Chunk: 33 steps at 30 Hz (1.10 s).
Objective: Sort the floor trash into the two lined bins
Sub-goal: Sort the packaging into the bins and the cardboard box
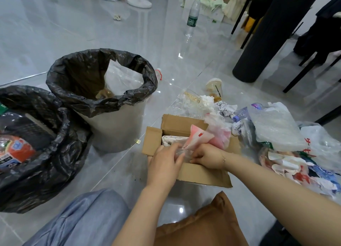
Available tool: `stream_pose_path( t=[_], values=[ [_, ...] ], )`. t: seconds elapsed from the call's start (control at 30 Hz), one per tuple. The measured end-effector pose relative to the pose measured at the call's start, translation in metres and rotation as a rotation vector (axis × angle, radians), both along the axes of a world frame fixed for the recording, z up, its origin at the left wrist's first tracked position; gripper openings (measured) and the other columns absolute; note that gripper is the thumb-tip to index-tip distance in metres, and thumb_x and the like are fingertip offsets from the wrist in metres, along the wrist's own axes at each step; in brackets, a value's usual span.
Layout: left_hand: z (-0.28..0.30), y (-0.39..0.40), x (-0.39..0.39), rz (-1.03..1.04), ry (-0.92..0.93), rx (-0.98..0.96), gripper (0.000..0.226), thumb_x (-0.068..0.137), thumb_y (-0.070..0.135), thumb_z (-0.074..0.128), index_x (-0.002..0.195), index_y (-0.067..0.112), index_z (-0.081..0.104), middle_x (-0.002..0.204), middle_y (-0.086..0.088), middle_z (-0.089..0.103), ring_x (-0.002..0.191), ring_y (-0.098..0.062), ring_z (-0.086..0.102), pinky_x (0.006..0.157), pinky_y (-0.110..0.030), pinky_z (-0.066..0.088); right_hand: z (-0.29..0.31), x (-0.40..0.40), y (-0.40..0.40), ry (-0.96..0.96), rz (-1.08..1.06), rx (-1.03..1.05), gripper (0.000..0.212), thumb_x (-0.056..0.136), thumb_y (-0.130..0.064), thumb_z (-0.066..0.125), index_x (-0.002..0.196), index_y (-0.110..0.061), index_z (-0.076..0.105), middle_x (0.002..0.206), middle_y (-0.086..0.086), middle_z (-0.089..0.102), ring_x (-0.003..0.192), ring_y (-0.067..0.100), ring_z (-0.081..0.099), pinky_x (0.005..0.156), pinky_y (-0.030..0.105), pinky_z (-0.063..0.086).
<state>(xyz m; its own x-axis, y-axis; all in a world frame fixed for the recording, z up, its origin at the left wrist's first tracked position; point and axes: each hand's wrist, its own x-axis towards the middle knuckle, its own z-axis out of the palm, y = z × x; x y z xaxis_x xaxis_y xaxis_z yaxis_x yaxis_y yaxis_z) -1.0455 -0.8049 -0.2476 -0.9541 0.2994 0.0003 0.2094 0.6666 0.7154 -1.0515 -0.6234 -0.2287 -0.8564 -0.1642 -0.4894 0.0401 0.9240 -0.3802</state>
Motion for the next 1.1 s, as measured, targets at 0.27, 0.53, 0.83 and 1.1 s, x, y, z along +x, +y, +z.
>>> stream_pose_path(
  t=[0.27, 0.53, 0.83, 1.1],
  values=[
    [-0.006, 0.000, -0.003, 0.023, 0.074, -0.044, 0.030, 0.095, 0.040, 0.048, 0.074, 0.022, 0.059, 0.076, 0.009, 0.057, 0.093, -0.010, 0.045, 0.064, -0.032, 0.027, 0.062, 0.045, 0.003, 0.392, 0.089, 0.175, 0.026, 0.091, -0.034, 0.048, 0.096, -0.020, 0.070, 0.087, -0.005, 0.069, 0.072, 0.007, 0.055, 0.062, 0.028, 0.047],
    [-0.001, 0.000, -0.001, 0.013, 0.056, -0.050, 0.028, 0.094, 0.034, 0.046, 0.067, 0.024, 0.047, 0.074, 0.009, 0.056, 0.088, -0.012, 0.043, 0.065, -0.032, 0.029, 0.050, 0.048, 0.016, 0.687, 0.053, 0.276, 0.055, 0.080, -0.039, 0.063, 0.133, -0.027, 0.052, 0.144, -0.001, 0.044, 0.126, 0.018, 0.043, 0.100, 0.029, 0.034],
    [-0.002, 0.000, -0.002, 0.019, 0.070, -0.056, 0.033, 0.096, 0.034, 0.045, 0.066, 0.020, 0.049, 0.070, 0.009, 0.053, 0.086, -0.011, 0.043, 0.064, -0.031, 0.027, 0.029, 0.052, 0.011, 0.699, -0.058, 0.166, 0.068, 0.084, -0.035, 0.068, 0.143, -0.023, 0.036, 0.145, -0.002, 0.044, 0.125, 0.018, 0.048, 0.099, 0.026, 0.038],
    [0.011, 0.003, -0.001, -0.001, -0.141, 0.073, 0.060, 0.091, 0.065, 0.014, 0.084, 0.031, 0.063, 0.096, 0.017, 0.054, 0.104, -0.004, 0.034, 0.090, -0.035, 0.021, 0.008, 0.049, 0.030, 0.674, -0.442, 0.097, 0.051, 0.074, -0.045, 0.074, 0.117, -0.019, 0.062, 0.117, -0.001, 0.061, 0.112, 0.019, 0.051, 0.098, 0.035, 0.040]
  ],
)
